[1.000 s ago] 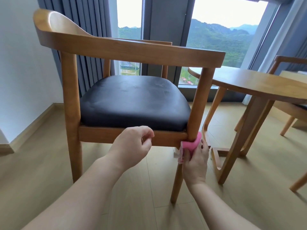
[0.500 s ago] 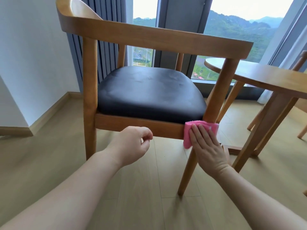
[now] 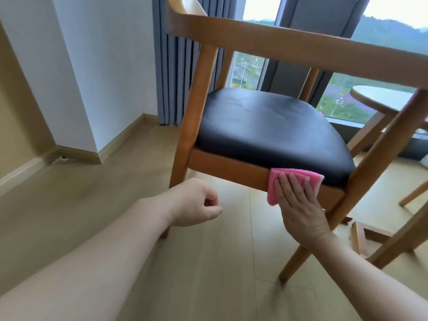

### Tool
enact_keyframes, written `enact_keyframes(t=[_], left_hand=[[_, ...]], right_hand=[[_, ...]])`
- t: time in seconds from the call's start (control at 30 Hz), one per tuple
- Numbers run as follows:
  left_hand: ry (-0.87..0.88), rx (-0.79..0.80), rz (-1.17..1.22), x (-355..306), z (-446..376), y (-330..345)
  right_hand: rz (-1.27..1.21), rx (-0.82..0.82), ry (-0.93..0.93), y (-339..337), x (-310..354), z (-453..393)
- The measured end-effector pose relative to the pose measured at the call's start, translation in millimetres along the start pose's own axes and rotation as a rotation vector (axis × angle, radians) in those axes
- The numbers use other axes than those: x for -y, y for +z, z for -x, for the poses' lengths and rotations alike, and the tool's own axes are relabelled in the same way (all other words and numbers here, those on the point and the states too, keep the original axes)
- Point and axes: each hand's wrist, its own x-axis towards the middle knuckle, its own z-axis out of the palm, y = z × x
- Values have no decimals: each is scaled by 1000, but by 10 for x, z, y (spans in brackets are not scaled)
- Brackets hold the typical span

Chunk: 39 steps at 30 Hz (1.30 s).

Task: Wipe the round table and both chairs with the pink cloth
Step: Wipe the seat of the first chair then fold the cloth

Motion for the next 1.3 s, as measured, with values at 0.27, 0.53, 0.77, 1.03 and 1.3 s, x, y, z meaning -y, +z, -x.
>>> enact_keyframes(t=[0.27, 0.53, 0.77, 1.03, 1.3], left_hand=[[-89, -8, 26, 351, 180, -284], [-78, -33, 105, 494, 264, -406], [-53, -49, 80, 495, 205, -398], [18, -33, 83, 167, 6, -195], [93, 69, 65, -281, -226, 129]], right_hand=[[-52, -51, -112, 37, 656, -835], [-72, -65, -146, 90, 1167, -1358], [-51, 0, -242, 41, 1065, -1347], [-5, 60, -339, -168, 538, -909], [101, 108, -330, -360, -345, 17]])
